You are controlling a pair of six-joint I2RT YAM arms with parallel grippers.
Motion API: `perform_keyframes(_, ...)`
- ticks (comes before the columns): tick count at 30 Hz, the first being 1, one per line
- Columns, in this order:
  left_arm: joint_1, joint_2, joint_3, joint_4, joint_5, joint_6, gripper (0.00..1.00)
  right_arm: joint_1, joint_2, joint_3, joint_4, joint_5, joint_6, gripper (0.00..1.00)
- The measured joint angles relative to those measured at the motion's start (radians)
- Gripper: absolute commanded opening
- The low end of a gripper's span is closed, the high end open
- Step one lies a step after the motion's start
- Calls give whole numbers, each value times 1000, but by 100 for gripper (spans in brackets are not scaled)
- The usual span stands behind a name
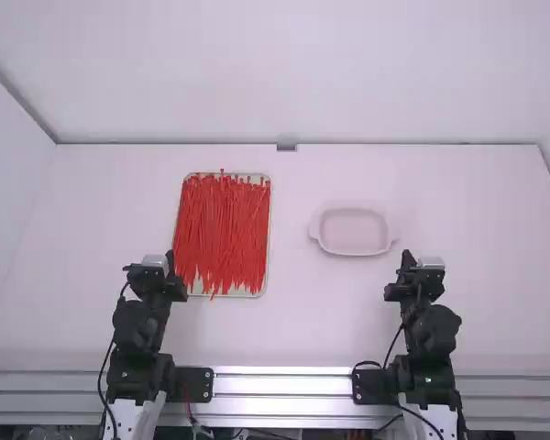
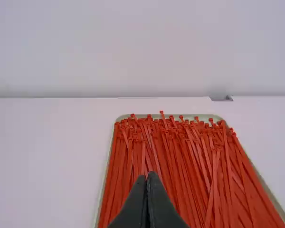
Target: Fasten the cable tie
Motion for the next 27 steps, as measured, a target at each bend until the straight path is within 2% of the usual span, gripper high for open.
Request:
perform_keyframes(13, 0, 44, 5, -9, 1, -1, 8, 0, 43, 2, 0, -15, 3, 8)
perform_keyframes(27, -9, 291, 140, -76, 12, -29, 28, 84, 306, 144, -62, 7, 36, 28)
